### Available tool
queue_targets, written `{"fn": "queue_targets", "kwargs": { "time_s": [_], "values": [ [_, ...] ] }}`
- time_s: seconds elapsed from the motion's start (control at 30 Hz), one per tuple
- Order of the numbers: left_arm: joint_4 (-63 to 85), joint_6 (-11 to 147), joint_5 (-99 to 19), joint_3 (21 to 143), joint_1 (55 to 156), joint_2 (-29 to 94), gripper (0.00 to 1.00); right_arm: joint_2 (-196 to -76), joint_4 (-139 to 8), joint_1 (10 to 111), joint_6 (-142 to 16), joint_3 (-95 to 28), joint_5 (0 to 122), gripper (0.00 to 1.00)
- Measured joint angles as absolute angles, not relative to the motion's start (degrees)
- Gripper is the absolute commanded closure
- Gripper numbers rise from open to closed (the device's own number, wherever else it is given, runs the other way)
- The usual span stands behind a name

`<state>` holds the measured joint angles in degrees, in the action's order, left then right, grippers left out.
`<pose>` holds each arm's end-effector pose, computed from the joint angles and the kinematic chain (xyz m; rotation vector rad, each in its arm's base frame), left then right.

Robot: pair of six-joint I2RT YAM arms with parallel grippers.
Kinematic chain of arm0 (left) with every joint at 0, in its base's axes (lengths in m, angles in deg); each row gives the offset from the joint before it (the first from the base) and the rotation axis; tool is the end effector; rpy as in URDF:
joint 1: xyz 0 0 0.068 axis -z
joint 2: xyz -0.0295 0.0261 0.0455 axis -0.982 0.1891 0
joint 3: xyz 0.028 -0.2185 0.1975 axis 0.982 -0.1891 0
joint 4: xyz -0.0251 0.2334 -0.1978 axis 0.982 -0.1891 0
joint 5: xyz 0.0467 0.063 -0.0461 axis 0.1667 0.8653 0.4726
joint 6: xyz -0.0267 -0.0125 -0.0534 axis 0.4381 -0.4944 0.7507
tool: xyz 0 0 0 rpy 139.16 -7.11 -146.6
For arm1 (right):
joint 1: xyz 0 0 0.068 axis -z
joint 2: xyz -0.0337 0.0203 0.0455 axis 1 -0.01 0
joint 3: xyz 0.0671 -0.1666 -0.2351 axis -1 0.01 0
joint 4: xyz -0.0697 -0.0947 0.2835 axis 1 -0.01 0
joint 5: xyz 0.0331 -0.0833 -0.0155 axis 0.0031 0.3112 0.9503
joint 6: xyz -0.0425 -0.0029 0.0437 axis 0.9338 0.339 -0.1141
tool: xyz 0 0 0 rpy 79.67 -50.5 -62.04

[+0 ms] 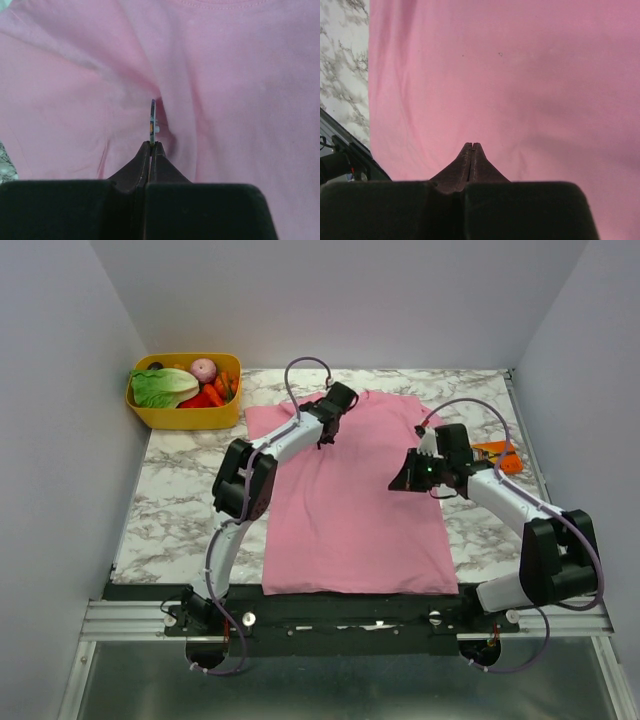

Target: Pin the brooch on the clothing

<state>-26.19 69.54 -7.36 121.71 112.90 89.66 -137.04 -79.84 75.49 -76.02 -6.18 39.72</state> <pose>0.4892 -0.3051 0.1796 0.2803 2.4194 0.1824 0.3180 0.1015 0.1995 -0.1058 2.4683 0.8731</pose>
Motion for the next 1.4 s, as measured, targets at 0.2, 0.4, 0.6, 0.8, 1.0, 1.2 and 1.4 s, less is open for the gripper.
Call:
{"fn": "queue_targets", "kwargs": {
  "time_s": [0.2, 0.4, 0.6, 0.8, 1.0, 1.2, 1.4],
  "values": [
    [-20.8, 71.2, -14.0, 115.9, 110.4, 84.3, 1.0, -141.1, -78.9, 73.0, -75.8, -11.6, 39.9, 0.57],
    [-16.2, 72.7, -20.8, 112.8, 107.8, 81.8, 1.0, -146.6, -76.6, 72.0, -76.1, -16.6, 40.1, 0.39],
    [-13.0, 73.7, -25.1, 111.0, 106.6, 81.4, 1.0, -152.9, -73.7, 71.7, -77.0, -21.1, 40.0, 0.37],
    [-8.3, 75.0, -30.2, 106.7, 105.7, 80.0, 1.0, -157.2, -70.5, 71.4, -78.1, -24.3, 39.3, 0.36],
    [-2.8, 76.6, -35.8, 102.0, 104.0, 77.3, 1.0, -160.0, -67.6, 71.4, -79.1, -29.2, 38.2, 0.36],
    [3.0, 78.0, -41.2, 98.2, 102.1, 75.3, 1.0, -161.9, -64.4, 71.2, -80.0, -31.0, 37.4, 0.36],
    [10.1, 79.5, -46.1, 93.1, 100.7, 73.5, 1.0, -163.5, -62.3, 71.1, -80.3, -31.0, 36.4, 0.36]
  ]
}}
